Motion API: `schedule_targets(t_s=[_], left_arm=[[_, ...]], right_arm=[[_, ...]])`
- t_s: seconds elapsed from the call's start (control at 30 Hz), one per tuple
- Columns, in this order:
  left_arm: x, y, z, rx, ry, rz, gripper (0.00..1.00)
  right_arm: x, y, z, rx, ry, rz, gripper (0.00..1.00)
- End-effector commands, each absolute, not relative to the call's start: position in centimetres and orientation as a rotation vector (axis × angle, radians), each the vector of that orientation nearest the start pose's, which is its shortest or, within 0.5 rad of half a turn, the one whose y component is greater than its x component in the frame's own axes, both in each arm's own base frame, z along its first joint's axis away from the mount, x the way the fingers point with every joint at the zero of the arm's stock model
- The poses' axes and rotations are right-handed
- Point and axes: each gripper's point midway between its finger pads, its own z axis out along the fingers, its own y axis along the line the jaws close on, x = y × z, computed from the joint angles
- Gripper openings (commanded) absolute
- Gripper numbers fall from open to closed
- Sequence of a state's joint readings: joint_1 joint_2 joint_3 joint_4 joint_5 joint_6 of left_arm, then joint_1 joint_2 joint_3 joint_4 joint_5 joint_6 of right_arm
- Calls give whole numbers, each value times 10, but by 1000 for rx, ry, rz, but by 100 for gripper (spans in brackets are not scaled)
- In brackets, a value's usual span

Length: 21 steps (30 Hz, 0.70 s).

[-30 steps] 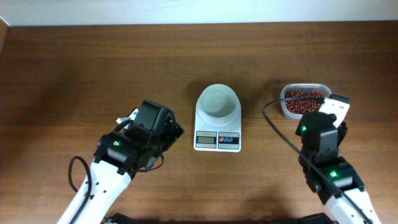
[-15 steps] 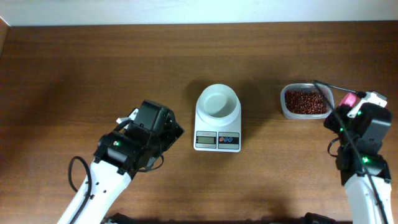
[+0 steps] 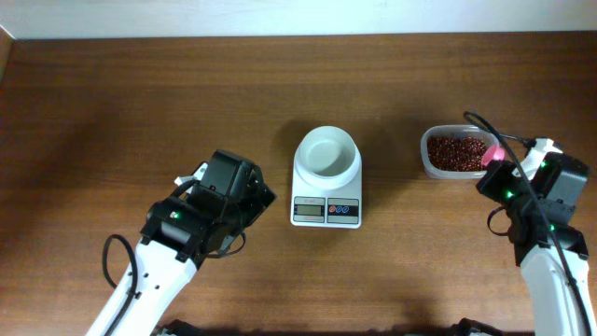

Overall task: Scoop and weigh 50g on scale
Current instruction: 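Lower the scoop into the red beans with the right gripper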

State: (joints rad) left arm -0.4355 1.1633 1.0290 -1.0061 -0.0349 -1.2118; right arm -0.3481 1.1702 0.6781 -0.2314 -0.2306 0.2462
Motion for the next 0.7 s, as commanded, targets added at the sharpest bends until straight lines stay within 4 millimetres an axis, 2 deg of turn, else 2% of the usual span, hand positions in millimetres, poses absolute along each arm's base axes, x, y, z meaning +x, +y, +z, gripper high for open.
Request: schedule_targets(t_s=[0.0, 0.07, 0.13, 0.27, 0.33, 0.43, 0.53, 0.67], left_arm=[[247, -106, 157, -1057, 2583, -386, 99], [247, -106, 157, -1057, 2583, -386, 99], [247, -106, 157, -1057, 2583, -386, 99], [247, -106, 157, -1057, 2584, -386, 99], [247, -106, 157, -1057, 2584, -386, 99], [247, -106, 157, -1057, 2583, -386, 99], [247, -106, 157, -1057, 2584, -386, 99], [247, -106, 157, -1057, 2584, -386, 99]], right_arm=[[347, -68, 128, 322, 2252, 248, 4], [349, -59, 118, 230, 2278, 284, 4], [352, -61, 114, 220, 2283, 280, 4], [367, -66, 129, 181, 2199, 245, 4], [372, -68, 136, 101, 2168, 193, 4], [367, -68, 128, 48, 2206, 156, 4], [358, -88, 113, 128, 2277, 32, 4], [356, -89, 102, 144, 2312, 30, 4]])
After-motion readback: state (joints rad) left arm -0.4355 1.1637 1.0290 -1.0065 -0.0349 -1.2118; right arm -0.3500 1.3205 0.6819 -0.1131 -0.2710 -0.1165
